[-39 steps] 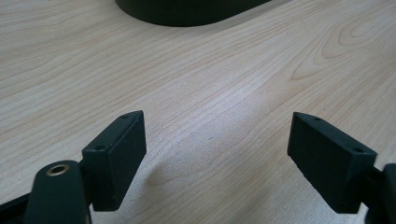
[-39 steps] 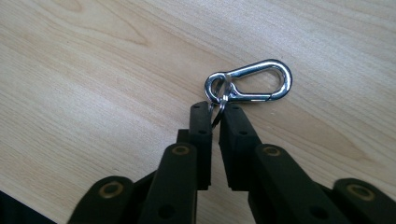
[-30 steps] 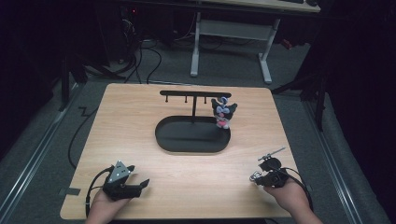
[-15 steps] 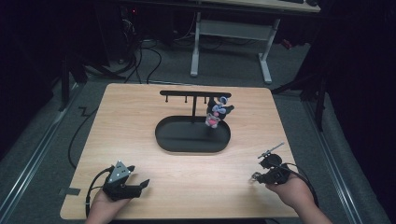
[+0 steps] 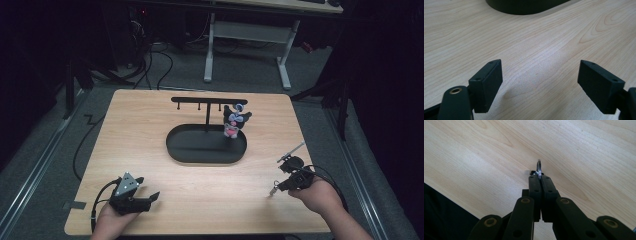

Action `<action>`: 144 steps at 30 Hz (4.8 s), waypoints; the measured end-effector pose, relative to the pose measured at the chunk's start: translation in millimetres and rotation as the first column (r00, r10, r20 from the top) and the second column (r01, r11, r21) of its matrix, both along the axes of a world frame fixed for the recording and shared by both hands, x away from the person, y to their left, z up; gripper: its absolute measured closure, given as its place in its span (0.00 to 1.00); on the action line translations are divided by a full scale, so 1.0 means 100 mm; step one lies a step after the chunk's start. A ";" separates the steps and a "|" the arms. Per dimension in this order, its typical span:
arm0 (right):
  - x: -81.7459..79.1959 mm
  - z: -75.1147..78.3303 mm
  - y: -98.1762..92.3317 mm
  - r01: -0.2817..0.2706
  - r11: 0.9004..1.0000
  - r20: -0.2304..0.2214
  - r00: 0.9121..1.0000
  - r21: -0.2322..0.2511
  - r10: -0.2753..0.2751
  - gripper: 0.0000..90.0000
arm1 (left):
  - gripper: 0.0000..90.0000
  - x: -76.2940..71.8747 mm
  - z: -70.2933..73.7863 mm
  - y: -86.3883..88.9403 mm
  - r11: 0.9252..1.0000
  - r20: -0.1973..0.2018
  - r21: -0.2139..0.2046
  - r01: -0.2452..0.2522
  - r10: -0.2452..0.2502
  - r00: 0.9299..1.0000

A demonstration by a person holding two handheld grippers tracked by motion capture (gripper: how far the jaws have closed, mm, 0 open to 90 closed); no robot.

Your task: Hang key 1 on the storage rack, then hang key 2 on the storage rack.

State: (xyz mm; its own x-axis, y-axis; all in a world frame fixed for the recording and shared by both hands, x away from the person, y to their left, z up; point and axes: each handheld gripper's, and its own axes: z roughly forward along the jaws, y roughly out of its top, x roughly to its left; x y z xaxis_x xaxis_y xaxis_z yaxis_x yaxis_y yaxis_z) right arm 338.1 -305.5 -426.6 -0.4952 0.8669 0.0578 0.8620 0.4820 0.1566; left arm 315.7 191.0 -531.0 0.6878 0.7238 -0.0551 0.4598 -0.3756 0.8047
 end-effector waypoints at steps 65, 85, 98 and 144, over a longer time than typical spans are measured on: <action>1.06 0.94 1.11 -0.141 0.990 0.038 0.989 -0.020 0.142 0.99 | 0.23 0.01 0.02 0.05 1.000 0.008 -0.018 0.000 0.000 1.000; 1.30 1.12 1.23 -0.148 0.989 0.051 0.988 -0.022 0.149 0.99 | 0.23 0.00 0.02 0.07 1.000 0.008 -0.018 -0.003 0.003 1.000; 1.48 1.21 1.39 -0.153 0.988 0.060 0.986 -0.012 0.154 0.99 | 0.23 0.01 0.02 0.08 1.000 0.006 -0.022 -0.005 0.006 1.000; 2.00 1.17 1.61 -0.134 0.991 0.085 0.988 0.008 0.132 0.99 | 0.23 0.01 0.00 0.11 1.000 0.001 -0.018 -0.012 0.012 1.000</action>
State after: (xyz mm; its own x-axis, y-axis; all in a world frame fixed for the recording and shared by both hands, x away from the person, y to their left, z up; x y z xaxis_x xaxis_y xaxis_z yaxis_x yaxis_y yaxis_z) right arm 538.4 -144.4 -309.6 -0.6096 0.7924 0.0221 0.7738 0.5888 0.2335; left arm 316.6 201.9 -530.9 0.6788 0.7312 -0.0673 0.4634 -0.3555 0.8117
